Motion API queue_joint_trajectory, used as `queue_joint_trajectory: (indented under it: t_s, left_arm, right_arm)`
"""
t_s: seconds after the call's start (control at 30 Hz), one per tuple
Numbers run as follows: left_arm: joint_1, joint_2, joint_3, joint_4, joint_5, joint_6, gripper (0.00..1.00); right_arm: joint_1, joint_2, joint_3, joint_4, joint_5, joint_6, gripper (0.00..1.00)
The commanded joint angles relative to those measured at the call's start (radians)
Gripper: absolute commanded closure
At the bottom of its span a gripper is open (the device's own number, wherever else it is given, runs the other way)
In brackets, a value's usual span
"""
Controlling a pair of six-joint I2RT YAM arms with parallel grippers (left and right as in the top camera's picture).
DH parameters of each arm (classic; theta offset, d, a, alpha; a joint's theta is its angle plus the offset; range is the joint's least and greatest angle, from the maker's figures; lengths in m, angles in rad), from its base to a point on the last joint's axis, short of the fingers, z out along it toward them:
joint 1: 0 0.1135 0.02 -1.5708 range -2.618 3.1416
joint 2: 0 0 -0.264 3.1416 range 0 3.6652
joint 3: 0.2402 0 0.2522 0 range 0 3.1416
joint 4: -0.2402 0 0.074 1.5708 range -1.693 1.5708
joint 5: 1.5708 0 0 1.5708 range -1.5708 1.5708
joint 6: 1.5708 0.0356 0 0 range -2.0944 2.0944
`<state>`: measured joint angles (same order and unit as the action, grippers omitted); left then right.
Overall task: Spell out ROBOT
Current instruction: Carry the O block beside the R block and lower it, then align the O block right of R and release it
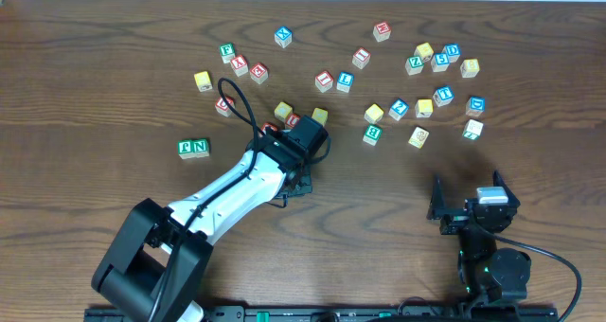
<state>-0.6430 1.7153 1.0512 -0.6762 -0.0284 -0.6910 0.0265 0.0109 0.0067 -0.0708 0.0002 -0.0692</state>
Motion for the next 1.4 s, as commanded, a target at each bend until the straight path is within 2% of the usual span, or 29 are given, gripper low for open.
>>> queue_joint_trajectory:
  t_s: [0.0,1.0,1.37]
  left_arm:
    - [0.003,0.013,-0.014,-0.002,-0.010,0.017,0.92]
    - [0.007,0.013,-0.053,0.080,-0.045,0.066,0.92]
    - [0.056,0.013,-0.064,0.080,-0.024,0.108,0.92]
  right_arm:
    - [-0.006,-0.004,-0.001,-0.005,0.009,0.009,0.01]
    - [-0.006,-0.004,-0.001,-0.005,0.009,0.009,0.01]
    - [-0.006,-0.004,-0.001,-0.004,0.009,0.009,0.01]
